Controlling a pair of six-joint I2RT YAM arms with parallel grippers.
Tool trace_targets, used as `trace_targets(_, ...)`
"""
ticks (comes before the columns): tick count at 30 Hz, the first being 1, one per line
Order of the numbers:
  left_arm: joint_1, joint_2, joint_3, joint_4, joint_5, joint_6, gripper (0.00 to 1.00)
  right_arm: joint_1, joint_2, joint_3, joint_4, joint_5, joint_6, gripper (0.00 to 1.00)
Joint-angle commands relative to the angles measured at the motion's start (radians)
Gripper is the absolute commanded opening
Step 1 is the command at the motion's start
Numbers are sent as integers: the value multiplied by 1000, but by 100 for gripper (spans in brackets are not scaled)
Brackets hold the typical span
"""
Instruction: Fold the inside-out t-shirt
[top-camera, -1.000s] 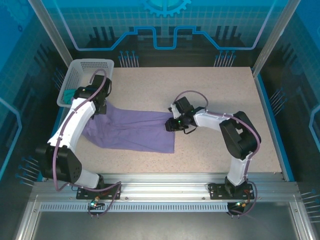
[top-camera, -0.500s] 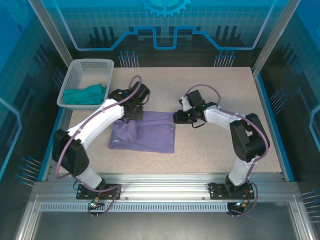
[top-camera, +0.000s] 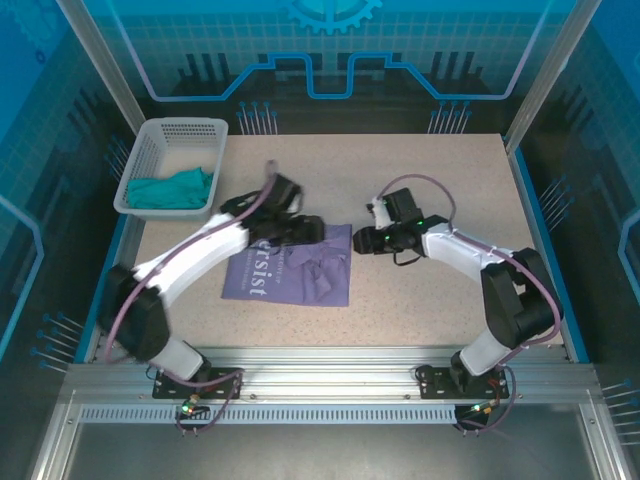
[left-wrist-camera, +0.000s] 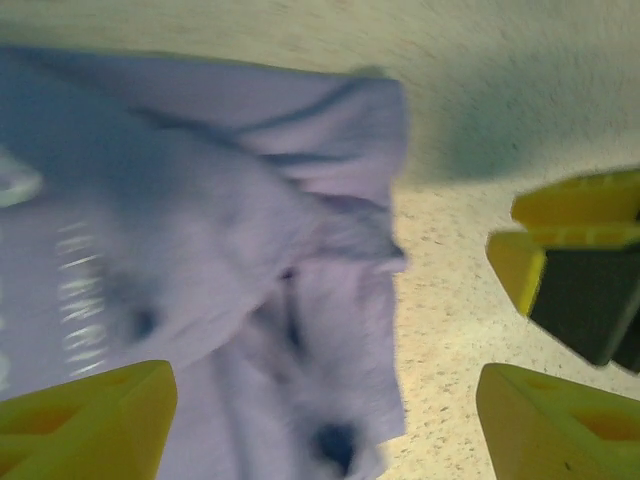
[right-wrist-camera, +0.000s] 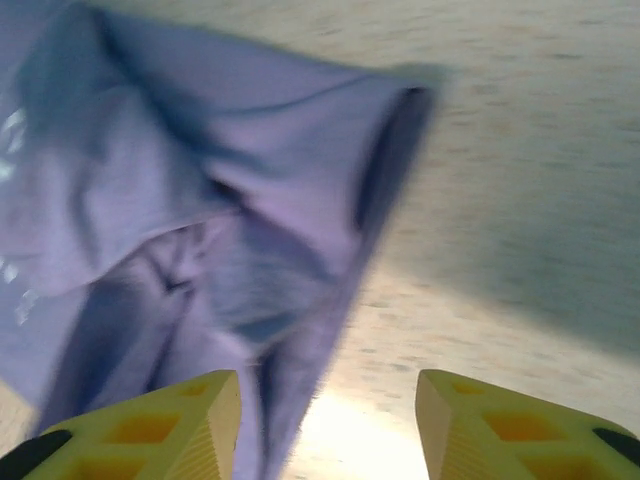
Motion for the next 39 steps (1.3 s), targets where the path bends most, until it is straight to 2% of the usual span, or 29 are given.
trace_targets(1, 108, -93, -204, 79, 85, -79, 79, 109, 35, 65, 69, 45, -18, 55)
trace_targets(4, 171, -141, -284, 113, 108, -78, 78, 172, 97, 139, 52, 60, -106, 63)
trace_targets(7, 210, -120, -293, 139, 140, -72, 78, 244, 145, 192, 10, 140, -225, 68)
trace_targets(10, 269, -99, -306, 150, 126, -73, 77, 310, 184, 237, -2, 222, -308, 72)
trace_targets(15, 370, -114, -377, 196, 138, -85, 77, 382, 284, 322, 6, 297, -356, 84)
trace_targets(21, 396, -60, -430, 275, 175, -104, 77, 445, 440, 444, -18, 521, -409, 88)
trace_targets(24, 396, -24, -444, 300, 184, -110, 76, 428, 468, 484, -37, 632, -379, 86)
trace_targets(28, 396, 12, -466, 328, 187, -116, 76, 349, 419, 481, -107, 737, -309, 71)
trace_targets(34, 396, 35, -491, 335, 161, -97, 76, 188, 345, 457, -224, 731, -204, 53)
trace_targets(36, 396, 30, -500, 341, 162, -98, 76, 144, 346, 479, -288, 738, -181, 50)
trace_targets(39, 396, 28, -496, 342, 165, -91, 76, 124, 292, 440, -275, 689, -182, 51)
